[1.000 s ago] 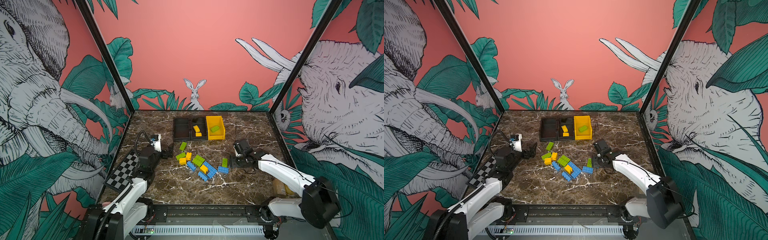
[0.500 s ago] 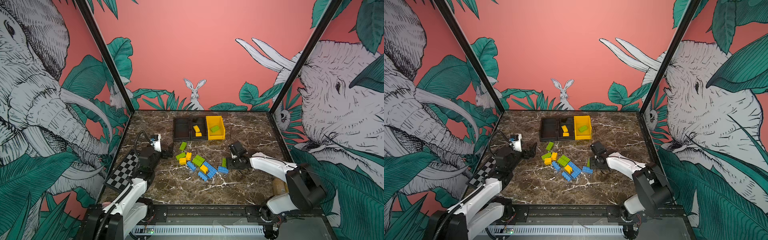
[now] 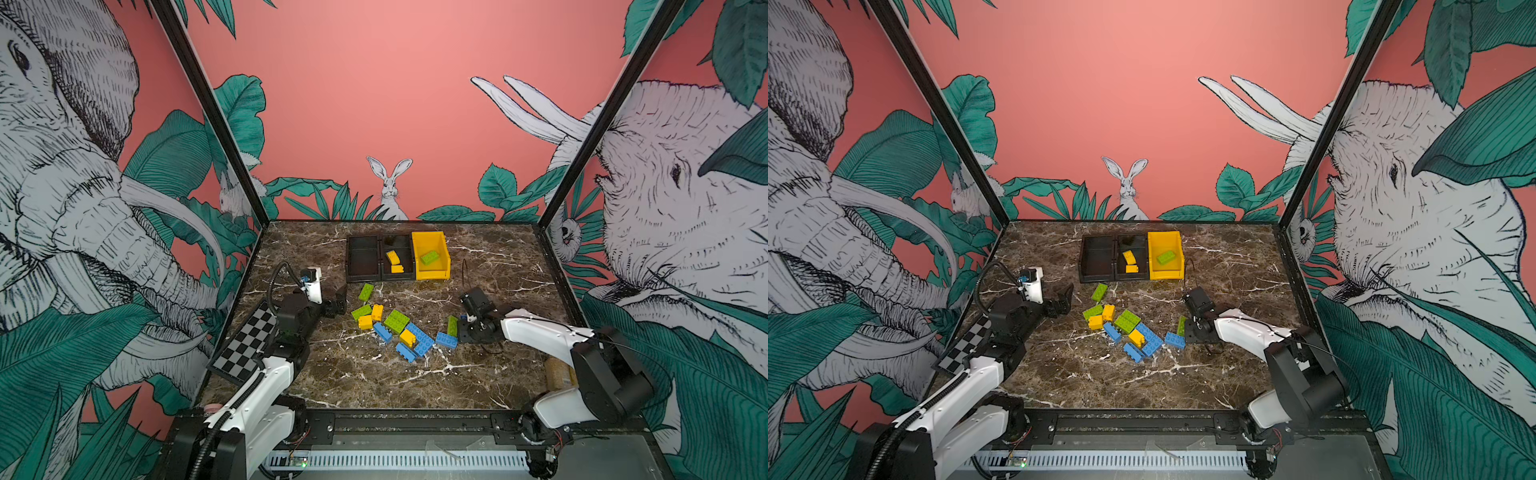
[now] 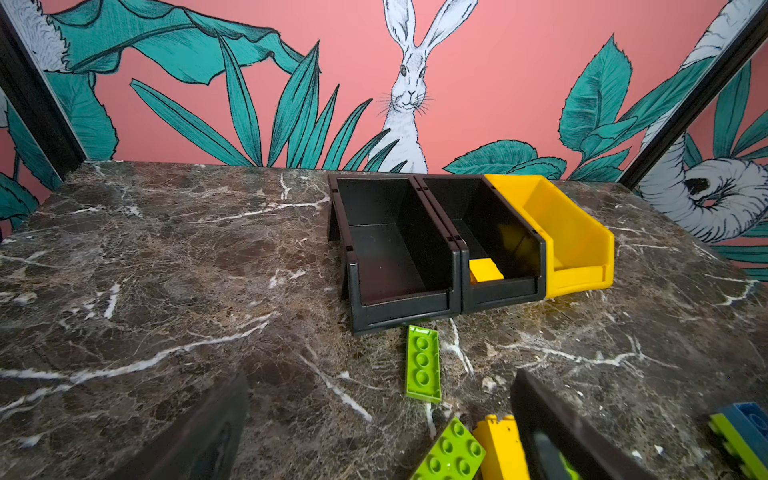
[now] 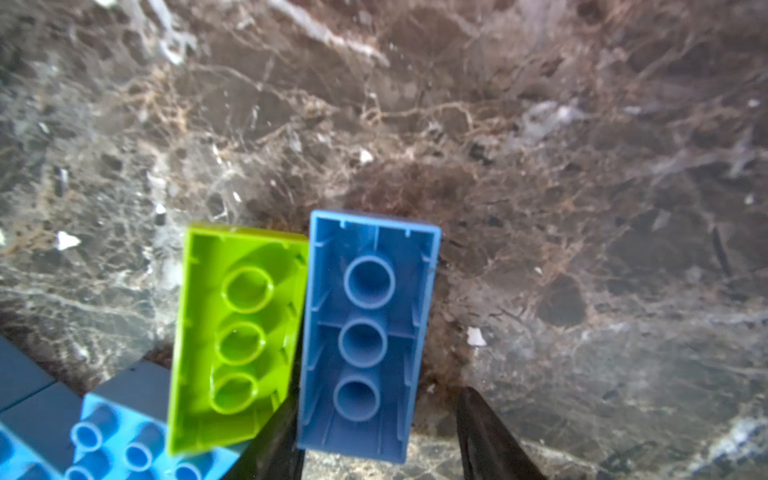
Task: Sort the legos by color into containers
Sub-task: 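Move the right gripper back to the pile and grasp a blue brick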
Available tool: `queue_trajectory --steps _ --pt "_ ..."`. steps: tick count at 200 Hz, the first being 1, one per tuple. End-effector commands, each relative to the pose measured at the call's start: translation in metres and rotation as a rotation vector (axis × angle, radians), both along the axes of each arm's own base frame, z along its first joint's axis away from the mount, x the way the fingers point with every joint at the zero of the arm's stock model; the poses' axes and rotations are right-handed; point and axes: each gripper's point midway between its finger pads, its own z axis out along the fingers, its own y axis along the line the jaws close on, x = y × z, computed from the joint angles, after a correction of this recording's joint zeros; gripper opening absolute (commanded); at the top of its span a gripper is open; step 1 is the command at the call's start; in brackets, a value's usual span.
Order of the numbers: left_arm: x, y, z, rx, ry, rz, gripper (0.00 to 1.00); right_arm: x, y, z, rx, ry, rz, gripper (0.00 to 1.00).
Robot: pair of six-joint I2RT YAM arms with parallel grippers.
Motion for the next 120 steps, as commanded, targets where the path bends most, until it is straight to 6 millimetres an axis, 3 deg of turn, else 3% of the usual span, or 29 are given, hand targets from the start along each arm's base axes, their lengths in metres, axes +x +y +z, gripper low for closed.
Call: queue_trajectory --steps 1,53,105,120 --pt "-0.002 0.001 -0.001 0.01 -0.004 0.001 0.99 0.01 0.005 0.01 0.018 -0.047 0.02 0.58" --pt "-0.002 0.001 -0.002 0.008 -0.001 0.0 0.99 0.011 -0.008 0.02 -0.031 -0.078 0.007 0.56" --pt "-0.002 0.001 -0.002 0.008 -0.002 0.0 0.99 0.016 0.006 0.005 -0.007 -0.029 0.046 0.55" --pt "-0.002 0.001 -0.002 0.01 -0.003 0.004 0.99 0.019 0.009 0.004 -0.009 -0.024 0.052 0.5"
